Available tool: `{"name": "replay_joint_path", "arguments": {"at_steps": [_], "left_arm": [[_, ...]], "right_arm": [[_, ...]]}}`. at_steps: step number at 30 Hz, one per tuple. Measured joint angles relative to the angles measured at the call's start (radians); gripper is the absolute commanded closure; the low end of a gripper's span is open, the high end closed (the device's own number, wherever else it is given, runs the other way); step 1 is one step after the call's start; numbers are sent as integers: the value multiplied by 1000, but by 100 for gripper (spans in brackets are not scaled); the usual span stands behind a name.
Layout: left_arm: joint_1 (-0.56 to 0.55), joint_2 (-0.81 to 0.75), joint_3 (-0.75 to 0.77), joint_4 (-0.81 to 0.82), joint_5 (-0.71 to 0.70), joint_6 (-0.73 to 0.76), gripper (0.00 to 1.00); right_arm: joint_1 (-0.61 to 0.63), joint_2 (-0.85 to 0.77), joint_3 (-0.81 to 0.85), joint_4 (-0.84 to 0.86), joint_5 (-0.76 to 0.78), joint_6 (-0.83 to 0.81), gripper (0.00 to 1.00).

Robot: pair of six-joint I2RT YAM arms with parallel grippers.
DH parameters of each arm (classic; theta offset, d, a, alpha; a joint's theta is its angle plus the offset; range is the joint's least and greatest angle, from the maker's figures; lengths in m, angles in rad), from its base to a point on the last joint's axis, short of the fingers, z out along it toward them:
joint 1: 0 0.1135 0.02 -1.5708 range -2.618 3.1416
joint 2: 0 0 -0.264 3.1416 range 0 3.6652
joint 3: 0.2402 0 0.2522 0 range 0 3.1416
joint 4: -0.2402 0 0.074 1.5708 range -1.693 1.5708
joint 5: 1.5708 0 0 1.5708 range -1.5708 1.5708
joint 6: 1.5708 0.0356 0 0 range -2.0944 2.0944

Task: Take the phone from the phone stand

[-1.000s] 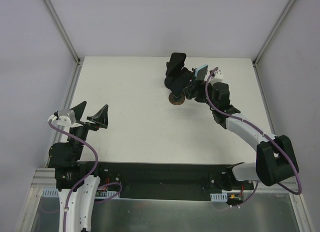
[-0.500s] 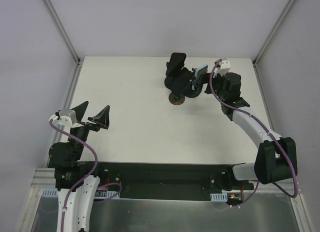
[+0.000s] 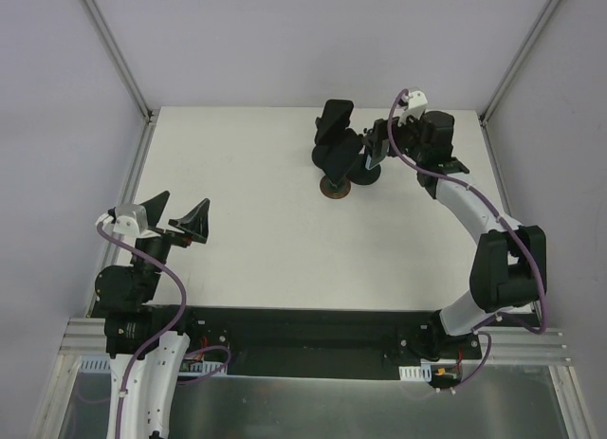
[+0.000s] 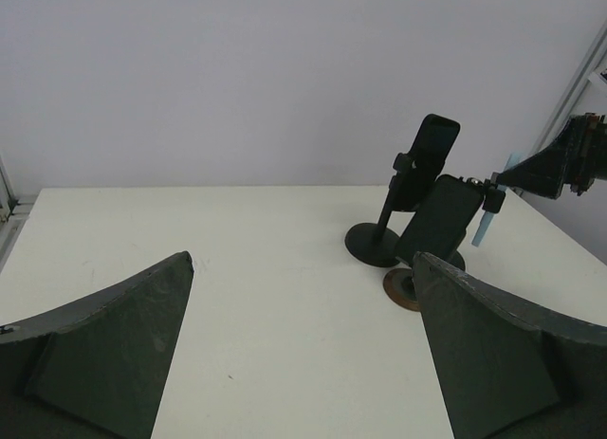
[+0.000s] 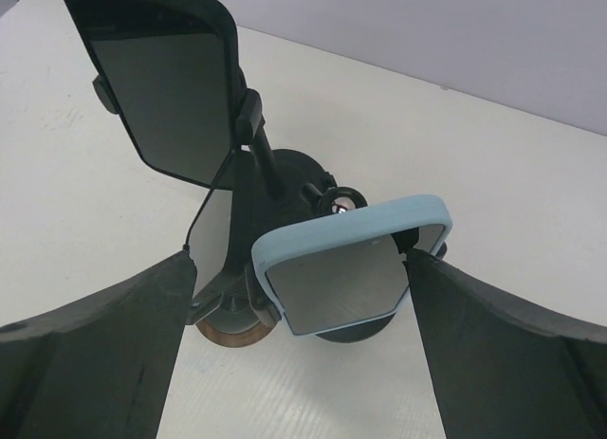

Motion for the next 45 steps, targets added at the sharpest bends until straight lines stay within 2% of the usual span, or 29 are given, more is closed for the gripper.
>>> {"name": "replay_joint_path", "arguments": {"at_steps": [22,29,39,41,44,45], "left_arm": [[0,18,-8,0,0,4,1],[0,24,-9,-1,0,4,1],[0,30,-10,0,0,4,1],[0,32,-10,-1,0,4,1],[0,32,-10,0,0,4,1],[0,32,-10,0,0,4,1]], "right_arm": [[-47,52,53,-42,5,-109,4],[-66,56,66,-66,-80,-155,4],[-87,152,187,-117,-193,-188,4],[-90,171,208,-132,-209,-189,1],[-92,185,222,-154,-225,-191,9],[-93,185,222,-159,-229,-192,14]]}}
